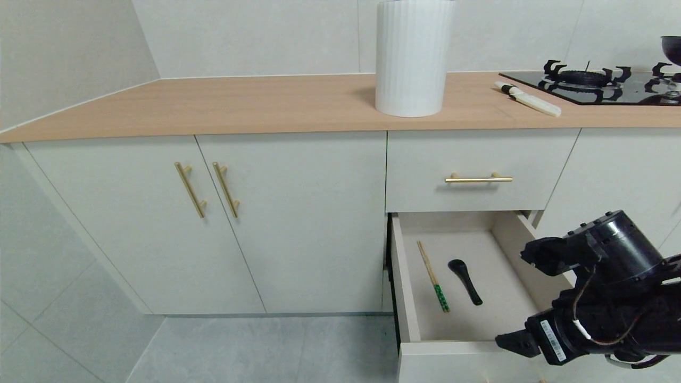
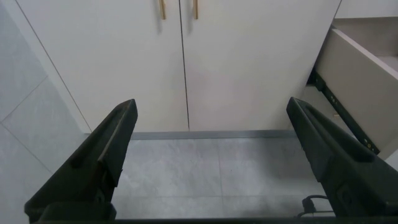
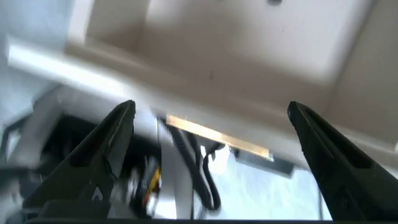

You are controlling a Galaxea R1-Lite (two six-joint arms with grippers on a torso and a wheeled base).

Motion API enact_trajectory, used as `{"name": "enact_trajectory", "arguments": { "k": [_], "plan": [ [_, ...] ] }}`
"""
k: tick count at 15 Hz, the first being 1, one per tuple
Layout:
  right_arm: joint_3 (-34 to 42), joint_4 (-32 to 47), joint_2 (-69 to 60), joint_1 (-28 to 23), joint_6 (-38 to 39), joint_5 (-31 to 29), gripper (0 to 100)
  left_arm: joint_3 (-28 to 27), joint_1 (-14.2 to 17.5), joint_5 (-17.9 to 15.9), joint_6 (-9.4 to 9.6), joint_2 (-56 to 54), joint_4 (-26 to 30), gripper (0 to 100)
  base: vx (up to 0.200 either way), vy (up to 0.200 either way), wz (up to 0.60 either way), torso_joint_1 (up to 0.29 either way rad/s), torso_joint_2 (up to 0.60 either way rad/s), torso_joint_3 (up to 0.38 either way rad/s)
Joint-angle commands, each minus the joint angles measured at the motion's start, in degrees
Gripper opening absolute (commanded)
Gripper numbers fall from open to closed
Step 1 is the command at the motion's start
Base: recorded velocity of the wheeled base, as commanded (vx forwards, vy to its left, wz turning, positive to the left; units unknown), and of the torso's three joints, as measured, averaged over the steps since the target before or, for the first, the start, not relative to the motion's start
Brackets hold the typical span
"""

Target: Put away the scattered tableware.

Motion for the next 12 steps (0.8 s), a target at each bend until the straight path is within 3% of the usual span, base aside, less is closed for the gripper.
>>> {"name": "enact_trajectory", "arguments": {
  "k": [1,6,12],
  "plan": [
    [-0.7,2.4,-0.1,1.8,-0.1,0.0,100,0.0,0.0,0.0,-0.01,0.1,0.0,100,0.000,0.000,0.00,0.000,0.00,0.000],
    [-1.2,11.6,1.6,2.2,-4.9,0.0,100,0.0,0.0,-0.1,-0.01,0.1,0.0,100,0.000,0.000,0.00,0.000,0.00,0.000],
    [-1.4,13.9,7.5,2.7,-5.0,-0.1,100,0.0,0.0,0.0,-0.01,0.1,0.0,100,0.000,0.000,0.00,0.000,0.00,0.000]
  ]
}}
